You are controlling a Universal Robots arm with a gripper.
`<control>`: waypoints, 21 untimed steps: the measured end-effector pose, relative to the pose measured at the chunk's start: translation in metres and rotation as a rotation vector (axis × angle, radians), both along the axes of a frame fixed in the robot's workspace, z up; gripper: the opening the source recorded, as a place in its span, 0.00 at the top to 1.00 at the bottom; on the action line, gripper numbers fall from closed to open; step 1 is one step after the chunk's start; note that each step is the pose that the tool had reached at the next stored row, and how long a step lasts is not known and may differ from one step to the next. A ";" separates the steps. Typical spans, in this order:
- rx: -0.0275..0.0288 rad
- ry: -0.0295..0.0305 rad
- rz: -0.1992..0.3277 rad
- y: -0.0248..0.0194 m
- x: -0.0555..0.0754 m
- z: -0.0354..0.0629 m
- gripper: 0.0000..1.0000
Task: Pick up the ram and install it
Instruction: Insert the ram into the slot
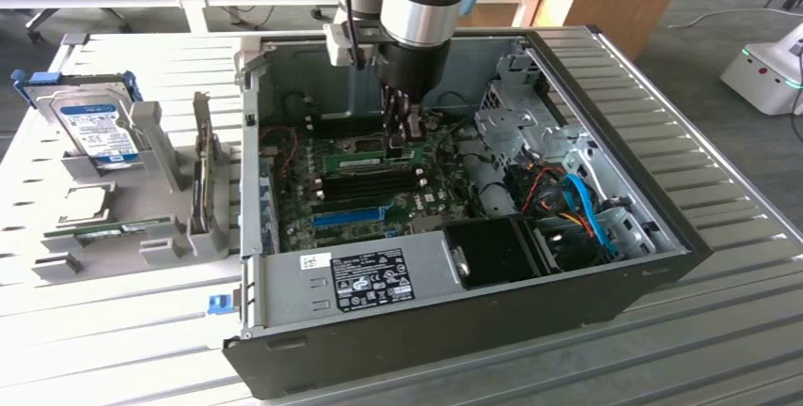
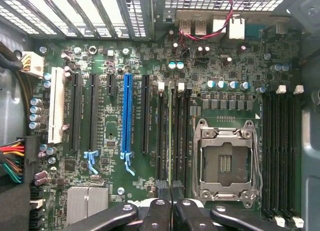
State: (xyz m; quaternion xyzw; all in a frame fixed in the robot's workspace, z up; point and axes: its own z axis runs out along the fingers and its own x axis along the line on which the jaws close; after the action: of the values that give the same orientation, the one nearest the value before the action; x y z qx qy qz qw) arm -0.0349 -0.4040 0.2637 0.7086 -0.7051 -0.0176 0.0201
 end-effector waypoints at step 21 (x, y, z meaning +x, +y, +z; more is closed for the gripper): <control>0.0000 -0.0059 0.000 0.0000 0.000 -0.0154 0.88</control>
State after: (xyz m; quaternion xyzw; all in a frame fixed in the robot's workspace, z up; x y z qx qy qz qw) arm -0.0349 -0.4041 0.2483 0.7086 -0.7052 -0.0155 0.0180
